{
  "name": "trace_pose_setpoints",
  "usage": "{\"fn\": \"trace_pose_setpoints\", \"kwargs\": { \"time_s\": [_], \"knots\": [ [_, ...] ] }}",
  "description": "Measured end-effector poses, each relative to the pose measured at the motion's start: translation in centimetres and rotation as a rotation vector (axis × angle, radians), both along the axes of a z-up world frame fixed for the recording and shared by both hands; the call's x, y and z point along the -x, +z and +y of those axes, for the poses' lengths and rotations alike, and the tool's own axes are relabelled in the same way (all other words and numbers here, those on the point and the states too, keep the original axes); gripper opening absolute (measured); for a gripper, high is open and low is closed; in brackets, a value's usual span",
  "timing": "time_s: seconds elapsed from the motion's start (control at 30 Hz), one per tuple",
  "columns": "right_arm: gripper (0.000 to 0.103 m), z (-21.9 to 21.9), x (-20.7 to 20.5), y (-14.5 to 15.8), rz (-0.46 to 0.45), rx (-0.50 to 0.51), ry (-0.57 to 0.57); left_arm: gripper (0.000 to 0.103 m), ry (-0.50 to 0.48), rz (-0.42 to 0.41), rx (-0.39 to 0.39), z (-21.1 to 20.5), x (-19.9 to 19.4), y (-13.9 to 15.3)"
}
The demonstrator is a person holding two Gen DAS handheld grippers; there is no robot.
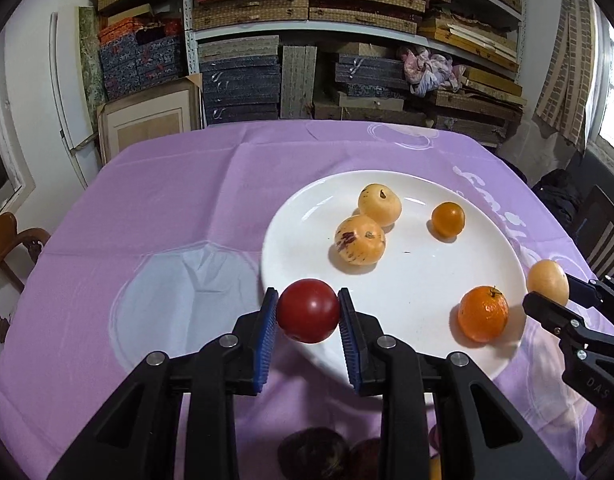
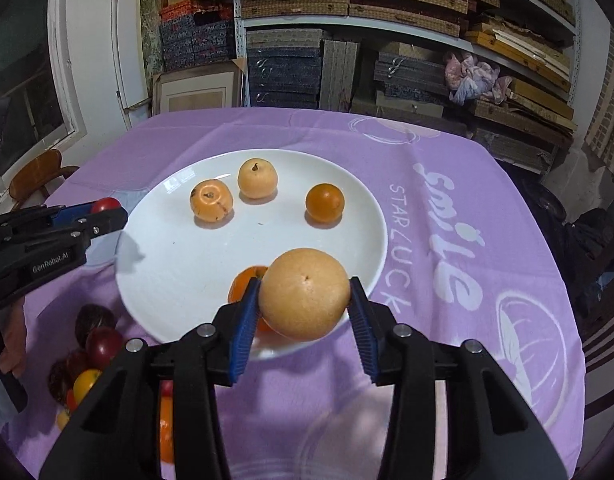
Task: Organize fruits
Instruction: 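Lower the tomato and grapefruit onto the white plate and open both grippers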
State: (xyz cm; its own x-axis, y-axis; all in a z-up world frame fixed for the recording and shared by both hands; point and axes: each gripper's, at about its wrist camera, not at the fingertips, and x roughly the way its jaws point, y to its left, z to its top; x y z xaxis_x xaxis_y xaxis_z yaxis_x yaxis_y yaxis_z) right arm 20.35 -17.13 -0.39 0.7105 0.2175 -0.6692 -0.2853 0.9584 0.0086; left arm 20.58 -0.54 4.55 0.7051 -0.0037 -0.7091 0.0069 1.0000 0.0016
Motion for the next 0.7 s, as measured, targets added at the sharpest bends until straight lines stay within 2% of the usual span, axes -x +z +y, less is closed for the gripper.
{"fn": "trace_pose_setpoints", "kwargs": {
  "time_s": [0.1, 0.2, 0.23, 0.27, 0.3, 0.33, 0.43, 0.47, 0.6, 0.7],
  "knots": [
    [0.043, 0.2, -3.0, -0.5, 0.030, -0.024, -0.020, 0.030, -0.006, 0.045, -0.022, -1.3, -2.3, -1.5],
    [0.043, 0.0, -5.1, -1.0, 0.073, -0.076, -0.033, 0.031, 0.008, 0.068, -0.003, -1.3, -3.3, -2.5],
    [0.046, -0.3, -5.6, -1.1, 0.082, -0.107, -0.037, 0.036, 0.011, 0.070, 0.003, -1.3, -3.4, -2.6],
    [0.058, -0.7, -5.8, -1.1, 0.091, -0.137, -0.046, 0.049, 0.011, 0.075, 0.003, -1.1, -3.4, -2.5],
    [0.068, -1.2, -5.8, -1.0, 0.089, -0.156, -0.064, 0.058, 0.014, 0.074, 0.002, -0.9, -3.3, -2.4],
    [0.070, -1.7, -5.4, -0.7, 0.072, -0.169, -0.084, 0.066, 0.024, 0.057, -0.004, -0.7, -2.9, -2.1],
    [0.076, -3.1, -3.0, 0.2, 0.030, -0.168, -0.088, 0.069, 0.018, 0.022, -0.014, 0.7, -0.9, -0.7],
    [0.082, -3.6, -1.8, 0.4, 0.013, -0.165, -0.092, 0.072, 0.024, 0.014, -0.012, 1.3, 0.0, -0.3],
    [0.095, -6.0, 4.4, 0.6, -0.060, -0.143, -0.112, 0.073, 0.042, 0.017, 0.014, 4.1, 4.8, 0.1],
    [0.096, -7.2, 8.4, -0.1, -0.078, -0.167, -0.121, 0.074, 0.038, 0.039, -0.005, 4.8, 8.7, -1.1]
  ]
}}
